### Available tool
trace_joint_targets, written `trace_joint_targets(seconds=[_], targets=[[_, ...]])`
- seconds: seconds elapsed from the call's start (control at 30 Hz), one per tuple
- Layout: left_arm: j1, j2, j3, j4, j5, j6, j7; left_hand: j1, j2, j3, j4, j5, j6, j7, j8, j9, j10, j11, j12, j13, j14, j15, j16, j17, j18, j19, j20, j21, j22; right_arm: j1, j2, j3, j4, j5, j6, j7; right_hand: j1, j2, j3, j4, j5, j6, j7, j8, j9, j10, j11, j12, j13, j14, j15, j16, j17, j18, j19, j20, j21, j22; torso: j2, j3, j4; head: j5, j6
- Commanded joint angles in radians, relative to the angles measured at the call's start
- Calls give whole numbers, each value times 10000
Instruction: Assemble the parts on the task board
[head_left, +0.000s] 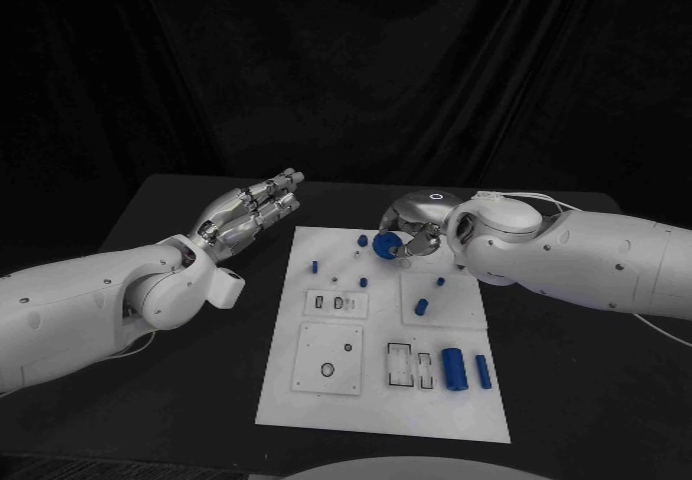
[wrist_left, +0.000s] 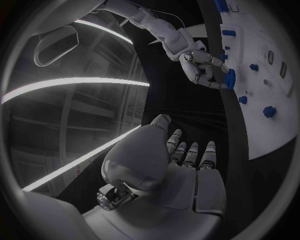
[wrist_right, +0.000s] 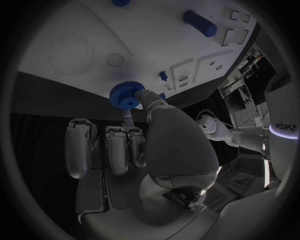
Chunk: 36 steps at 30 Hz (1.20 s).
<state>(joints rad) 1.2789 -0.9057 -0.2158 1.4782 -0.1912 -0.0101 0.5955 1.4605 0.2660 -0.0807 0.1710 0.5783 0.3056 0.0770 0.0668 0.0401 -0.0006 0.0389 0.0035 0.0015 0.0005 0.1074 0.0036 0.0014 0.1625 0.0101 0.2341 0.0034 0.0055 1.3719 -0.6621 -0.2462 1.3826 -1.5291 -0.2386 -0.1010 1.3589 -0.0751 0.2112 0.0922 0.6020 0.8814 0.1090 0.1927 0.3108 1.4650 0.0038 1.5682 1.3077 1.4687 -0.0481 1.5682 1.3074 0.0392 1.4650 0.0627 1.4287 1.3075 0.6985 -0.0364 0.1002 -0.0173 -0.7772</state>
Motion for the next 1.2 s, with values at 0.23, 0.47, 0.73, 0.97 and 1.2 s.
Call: trace_joint_targets(seconds=[0.23, 0.47, 0.73, 0.97, 1.2], targets=[[-1, 104, 9, -29, -11, 181, 75, -18, -45, 75, -16, 68, -31, 70, 45, 12, 6, 85, -35, -15, -5, 81, -36, -14, 185, 26, 70, 59, 15, 2, 704, 8, -428, 32, 252, 187, -112, -20, 38, 14, -110, 161, -200, 1800, 2035, 1058, 92, 26, 2631, 1021, 50, 26, 2634, -38, 210, 54, 60, 2167, 0, 1, -13, -71, 3], [-1, 103, 9, -26, -11, 183, 60, -15, -54, 102, -44, 73, -36, 71, 45, 11, 6, 87, -35, -15, -5, 83, -36, -14, 184, 31, 78, 62, 17, -99, 1128, 9, -849, 32, 334, 257, -114, -11, 51, 8, -220, 110, -187, 1796, 2051, 1058, 102, 26, 2631, 1021, 59, 26, 2634, -34, 200, 59, 42, 2161, 2, 5, 7, -52, -49], [-1, 116, 9, -52, -11, 201, 40, -15, -54, 102, -44, 73, -36, 71, 45, 11, 6, 87, -35, -15, -5, 83, -36, -14, 184, 31, 78, 62, 17, -217, 1415, 9, -1207, 32, 499, 288, -107, -1, 96, -11, -340, -78, -138, 1712, 2038, 1058, 115, 26, 2631, 1021, 74, 26, 2634, -21, 168, 72, -12, 2143, 2, -2, -11, -43, -80], [-1, 140, 9, -79, -11, 229, 24, -15, -61, 120, -62, 75, -36, 73, 47, 11, 6, 89, -35, -15, -5, 87, -36, -14, 184, 32, 84, 63, 18, -275, 1556, 9, -1345, 32, 580, 319, -140, 2, 128, 0, -428, -240, -101, 1608, 1992, 1058, 126, 26, 2631, 1021, 84, 26, 2634, -14, 149, 84, -44, 2134, 7, 2, -10, -44, -109], [-2, 153, 8, -91, -11, 233, 14, -15, -61, 120, -62, 75, -36, 73, 47, 11, 6, 89, -35, -15, -5, 87, -36, -14, 184, 32, 84, 63, 18, -302, 1667, 9, -1408, 32, 621, 347, -160, 0, 161, 6, -502, -366, -79, 1506, 1933, 1058, 130, 26, 2631, 1021, 91, 26, 2634, -5, 127, 91, -81, 2122, 2, 2, -10, -24, -131]])
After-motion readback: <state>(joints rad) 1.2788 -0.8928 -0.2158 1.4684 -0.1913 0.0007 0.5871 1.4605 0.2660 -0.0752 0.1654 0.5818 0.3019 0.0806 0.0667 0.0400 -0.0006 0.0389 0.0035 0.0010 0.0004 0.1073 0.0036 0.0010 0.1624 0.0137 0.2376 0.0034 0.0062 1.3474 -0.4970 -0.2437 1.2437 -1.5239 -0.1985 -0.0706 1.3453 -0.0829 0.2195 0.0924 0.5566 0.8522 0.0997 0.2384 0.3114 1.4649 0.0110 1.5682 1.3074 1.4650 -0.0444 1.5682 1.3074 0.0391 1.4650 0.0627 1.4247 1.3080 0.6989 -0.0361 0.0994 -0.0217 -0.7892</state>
